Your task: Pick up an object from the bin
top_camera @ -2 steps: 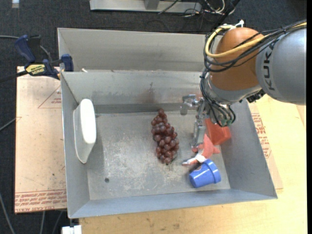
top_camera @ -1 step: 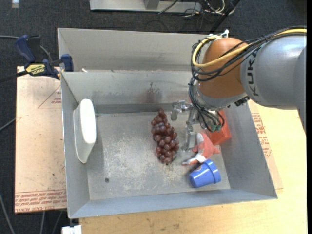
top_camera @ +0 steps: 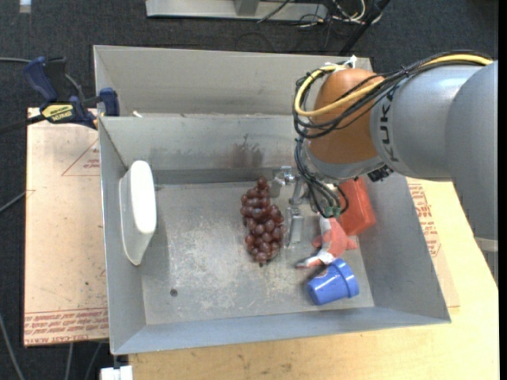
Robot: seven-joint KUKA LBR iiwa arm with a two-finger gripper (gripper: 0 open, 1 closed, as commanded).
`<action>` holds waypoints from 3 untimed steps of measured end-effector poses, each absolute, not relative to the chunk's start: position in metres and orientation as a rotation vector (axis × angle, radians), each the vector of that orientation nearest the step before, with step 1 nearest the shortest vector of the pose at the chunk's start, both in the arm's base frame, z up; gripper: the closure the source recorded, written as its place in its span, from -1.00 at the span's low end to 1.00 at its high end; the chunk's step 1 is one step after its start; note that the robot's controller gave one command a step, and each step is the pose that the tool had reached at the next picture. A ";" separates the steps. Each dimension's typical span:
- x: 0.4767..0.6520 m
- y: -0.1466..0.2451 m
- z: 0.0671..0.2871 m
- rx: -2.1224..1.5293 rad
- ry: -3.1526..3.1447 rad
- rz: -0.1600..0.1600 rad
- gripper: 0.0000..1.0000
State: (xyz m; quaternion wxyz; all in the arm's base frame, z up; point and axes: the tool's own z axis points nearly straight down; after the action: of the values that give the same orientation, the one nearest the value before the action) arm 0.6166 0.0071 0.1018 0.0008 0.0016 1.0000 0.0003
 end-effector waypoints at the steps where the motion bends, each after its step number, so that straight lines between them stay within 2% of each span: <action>1: 0.601 0.027 0.085 -0.347 3.112 -0.001 -1.00; 2: 0.604 0.074 0.072 -0.150 3.132 0.002 1.00; 3: 0.604 0.074 0.072 -0.150 3.132 0.002 1.00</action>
Offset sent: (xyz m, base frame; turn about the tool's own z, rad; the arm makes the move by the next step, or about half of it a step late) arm -0.0140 0.0665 -0.0318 -0.0989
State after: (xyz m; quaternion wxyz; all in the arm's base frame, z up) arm 0.6041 0.0738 0.0716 0.0032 -0.0480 0.9988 0.0005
